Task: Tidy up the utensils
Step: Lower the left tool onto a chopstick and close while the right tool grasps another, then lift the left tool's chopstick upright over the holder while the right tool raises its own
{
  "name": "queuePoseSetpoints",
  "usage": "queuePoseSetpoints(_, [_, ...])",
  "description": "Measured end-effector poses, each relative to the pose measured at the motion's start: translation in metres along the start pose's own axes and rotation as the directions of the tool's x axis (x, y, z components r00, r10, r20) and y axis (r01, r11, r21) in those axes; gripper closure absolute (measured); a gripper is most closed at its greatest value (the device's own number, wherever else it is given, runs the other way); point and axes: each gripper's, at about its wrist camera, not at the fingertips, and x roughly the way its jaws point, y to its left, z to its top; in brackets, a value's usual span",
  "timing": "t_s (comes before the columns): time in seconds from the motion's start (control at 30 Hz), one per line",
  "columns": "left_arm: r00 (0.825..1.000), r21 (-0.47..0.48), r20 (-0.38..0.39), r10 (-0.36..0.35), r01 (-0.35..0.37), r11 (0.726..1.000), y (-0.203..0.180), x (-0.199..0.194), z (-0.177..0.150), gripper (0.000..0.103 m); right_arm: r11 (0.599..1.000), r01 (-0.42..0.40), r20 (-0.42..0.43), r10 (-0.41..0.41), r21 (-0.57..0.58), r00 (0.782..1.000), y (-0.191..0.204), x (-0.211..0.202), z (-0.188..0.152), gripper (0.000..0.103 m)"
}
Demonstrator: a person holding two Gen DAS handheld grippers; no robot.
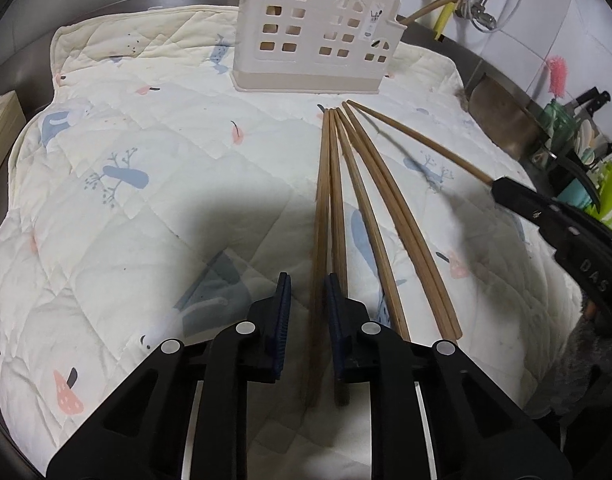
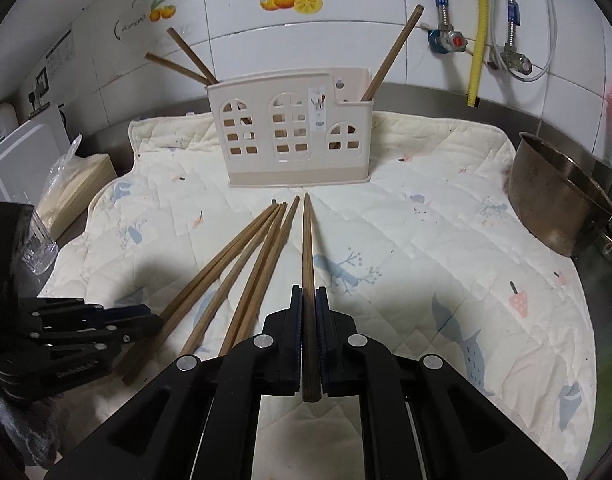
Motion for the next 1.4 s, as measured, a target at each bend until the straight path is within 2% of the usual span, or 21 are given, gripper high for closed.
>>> queuePoseSetpoints(0.3, [0.999, 0.031, 0.02, 0.048, -0.048, 0.998, -0.007, 0.001, 0.005, 0.097, 1.0, -0.001, 0.028, 0.001, 0.004, 1.0, 0.0, -0.01, 0.005, 0.097])
queuePoseSetpoints(0.57, [0.994, 0.042, 0.108, 0.024, -0.028, 0.999, -0.008, -0.038, 0.021, 0.097, 1.0, -0.002, 0.09, 0.003, -0.011, 0.996, 0.0, -0.031, 0.026, 0.097])
queuePoseSetpoints(0.8, [0.982, 0.087, 0.189, -0.003, -0.014, 0.996, -0.013, -0.075, 0.047, 0.097, 0.999, -0.013, 0.121, 0.018, -0.039, 0.992, 0.002, -0.04, 0.049, 0.097])
queuePoseSetpoints(1.0, [0.977, 0.121, 0.212, -0.021, -0.005, 0.993, -0.018, -0.089, 0.077, 0.097, 0.996, -0.022, 0.129, 0.033, -0.089, 0.991, 0.002, -0.044, 0.078, 0.097])
queuePoseSetpoints(1.23, [0.974, 0.173, 0.225, -0.037, -0.002, 0.985, -0.031, -0.102, 0.112, 0.097, 0.993, -0.048, 0.131, 0.061, -0.105, 0.989, -0.008, -0.054, 0.128, 0.097])
queuePoseSetpoints(1.4, [0.961, 0.195, 0.27, -0.068, 0.015, 0.981, -0.039, -0.127, 0.141, 0.097, 0.991, -0.056, 0.154, 0.075, -0.122, 0.985, -0.013, -0.067, 0.165, 0.097])
